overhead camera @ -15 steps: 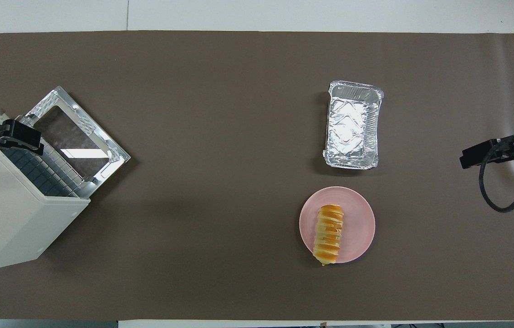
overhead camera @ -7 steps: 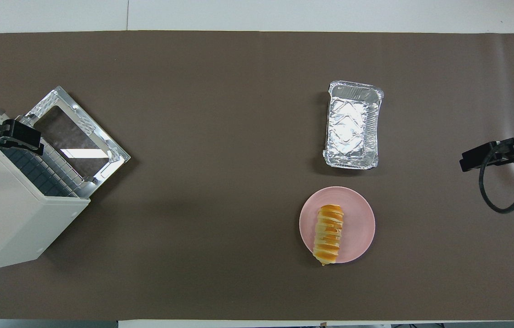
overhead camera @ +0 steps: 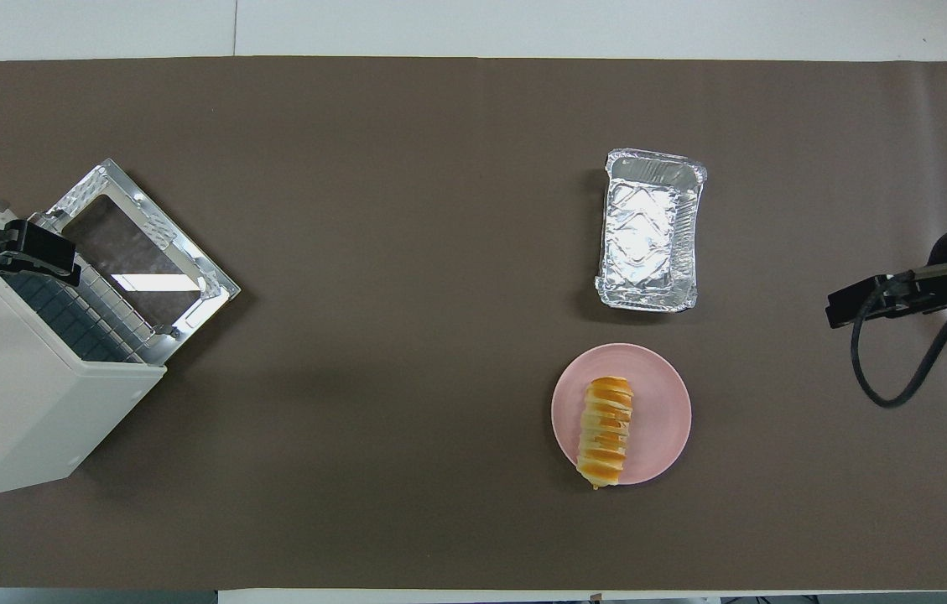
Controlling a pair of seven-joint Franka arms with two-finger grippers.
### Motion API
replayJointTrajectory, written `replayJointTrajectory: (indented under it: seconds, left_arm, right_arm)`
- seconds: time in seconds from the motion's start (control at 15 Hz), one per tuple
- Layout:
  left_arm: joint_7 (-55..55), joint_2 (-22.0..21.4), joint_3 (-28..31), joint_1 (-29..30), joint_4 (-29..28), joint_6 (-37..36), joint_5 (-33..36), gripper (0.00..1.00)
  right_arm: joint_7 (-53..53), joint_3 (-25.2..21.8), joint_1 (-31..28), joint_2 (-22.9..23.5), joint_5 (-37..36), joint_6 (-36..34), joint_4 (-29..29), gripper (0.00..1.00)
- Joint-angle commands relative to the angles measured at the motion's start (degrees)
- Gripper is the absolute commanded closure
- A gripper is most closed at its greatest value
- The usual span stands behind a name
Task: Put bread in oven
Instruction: 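Reach the right gripper down to the bread roll on the pink plate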
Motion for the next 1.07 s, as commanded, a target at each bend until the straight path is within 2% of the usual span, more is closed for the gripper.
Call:
replayJointTrajectory:
  seconds: [0.0, 0.13, 0.4, 0.6, 0.74, 1.0]
  left_arm:
    - [0.8, -1.7, -0.3, 0.5, -1.6, 0.2, 0.3, 0.0]
    - [0.8, -1.6, -0.2, 0.5, -1.6, 0.2, 0.3, 0.0]
    - [0.8, -1.6, -0.2, 0.5, -1.6, 0.2, 0.3, 0.0]
    - [0.8, -1.6, -0.2, 0.5, -1.6, 0.2, 0.3, 0.0]
    - [0.8, -1.6, -0.2, 0.5, -1.6, 0.2, 0.3, 0.0]
    - [0.8, -1.6, -0.2, 0.5, -1.6, 0.2, 0.3, 0.0]
  right_arm:
    - [9.7, 0.2, 5.5, -3.3, 0.1, 4.5, -7.4, 0.0]
    - [14.3, 0.3, 8.3, -2.3, 0.8, 8.1, -11.0, 0.0]
    - [22.6, 0.4, 14.0, -1.4, 1.5, 20.6, -19.6, 0.0]
    - [25.7, 0.4, 17.3, 0.8, 1.5, 26.8, -23.4, 0.0]
    - [26.1, 0.4, 17.9, 1.9, 1.5, 31.8, -26.3, 0.0]
    - [25.5, 0.4, 17.9, 3.5, 1.6, 36.7, -29.7, 0.0]
